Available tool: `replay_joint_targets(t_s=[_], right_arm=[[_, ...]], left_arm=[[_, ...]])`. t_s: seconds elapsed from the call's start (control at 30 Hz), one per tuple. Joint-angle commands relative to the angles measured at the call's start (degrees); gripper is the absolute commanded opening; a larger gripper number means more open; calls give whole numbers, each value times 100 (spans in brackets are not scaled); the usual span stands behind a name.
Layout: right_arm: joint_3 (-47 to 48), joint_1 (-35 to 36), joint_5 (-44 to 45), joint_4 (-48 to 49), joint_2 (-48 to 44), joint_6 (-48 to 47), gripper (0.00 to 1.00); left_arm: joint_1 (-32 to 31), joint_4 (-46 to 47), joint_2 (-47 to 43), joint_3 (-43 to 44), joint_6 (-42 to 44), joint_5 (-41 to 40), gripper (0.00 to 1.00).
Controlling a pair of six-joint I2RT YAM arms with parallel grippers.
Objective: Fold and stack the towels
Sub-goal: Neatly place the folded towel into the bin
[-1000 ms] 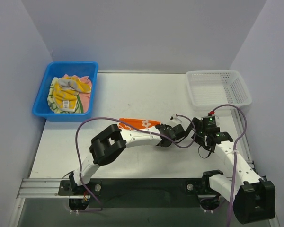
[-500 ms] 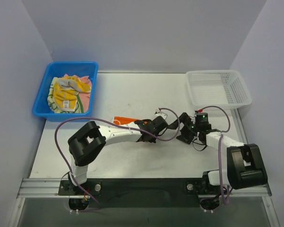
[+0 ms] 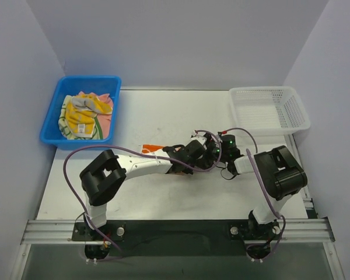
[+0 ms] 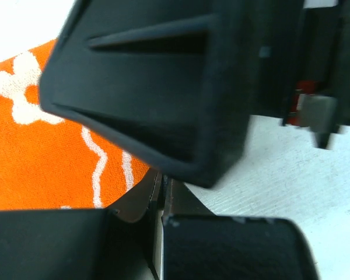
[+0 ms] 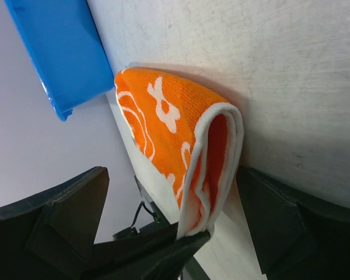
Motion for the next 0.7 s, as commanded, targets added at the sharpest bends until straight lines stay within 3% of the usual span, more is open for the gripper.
replay_joint_targets(t_s=[0.0, 0.23, 0.53, 0.67], right_arm=[[-122, 145, 401, -605, 485, 160, 99], [-25, 365, 647, -1501, 450, 46, 99], [309, 602, 691, -1757, 854, 46, 94], [370, 629, 656, -1554, 1074, 107, 86]], left_arm=[[51, 261, -368, 73, 5, 66, 0], [104, 226, -342, 223, -30, 40, 0], [121, 226, -412, 258, -100, 5, 0], [121, 244, -439, 231, -145, 49, 0]])
